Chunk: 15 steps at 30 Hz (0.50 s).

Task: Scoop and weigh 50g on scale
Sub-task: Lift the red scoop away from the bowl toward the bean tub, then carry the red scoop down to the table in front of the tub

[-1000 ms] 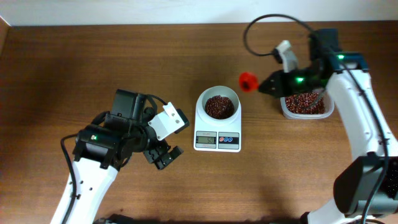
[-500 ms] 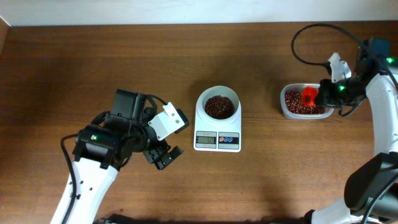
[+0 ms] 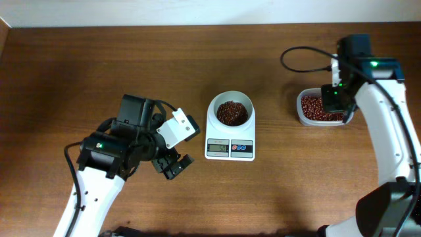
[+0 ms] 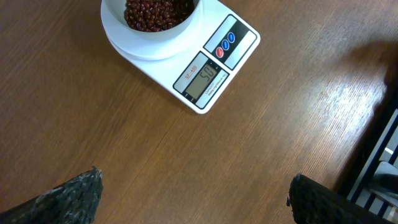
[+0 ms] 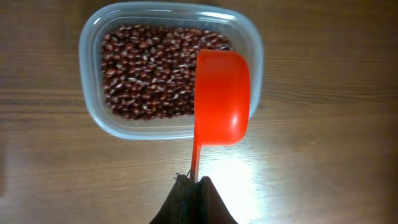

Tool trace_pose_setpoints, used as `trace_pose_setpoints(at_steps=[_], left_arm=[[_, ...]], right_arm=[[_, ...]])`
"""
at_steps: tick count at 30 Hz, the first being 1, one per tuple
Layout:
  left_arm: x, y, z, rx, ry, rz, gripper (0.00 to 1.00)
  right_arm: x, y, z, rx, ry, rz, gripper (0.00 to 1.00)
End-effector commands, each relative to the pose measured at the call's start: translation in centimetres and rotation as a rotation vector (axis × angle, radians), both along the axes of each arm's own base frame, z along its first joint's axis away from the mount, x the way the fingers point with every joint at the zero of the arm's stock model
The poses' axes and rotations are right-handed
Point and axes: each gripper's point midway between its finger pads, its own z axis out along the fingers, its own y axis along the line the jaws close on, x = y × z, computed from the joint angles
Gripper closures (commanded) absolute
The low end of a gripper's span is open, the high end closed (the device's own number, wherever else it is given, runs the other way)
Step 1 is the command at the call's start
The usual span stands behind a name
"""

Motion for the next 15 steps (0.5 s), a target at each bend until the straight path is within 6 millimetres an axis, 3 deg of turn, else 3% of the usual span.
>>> trace_pose_setpoints(at_steps=[1,6,10,15], left_arm=[[0.2,-0.2,0.8,-0.016,-0.024,-0.016,0.01],[0.2,-0.2,0.8,-0.016,-0.024,-0.016,0.01],[0.2,-0.2,0.8,-0.016,-0.024,-0.016,0.01],[0.2,-0.2,0.8,-0.016,-0.024,-0.016,0.01]], right_arm=[[0.4,-1.2,2.7,-0.171,-0.089,-0.085,0.96],[-0.6,1.1,4.3,-0.039,-0.127,-0.065,0.96],[-3.2,1.9,8.5,0.065,-0.235,-0.056,0.96],[-8.3,3.8,13.5,0.265,-0.379,-0.023,0.96]])
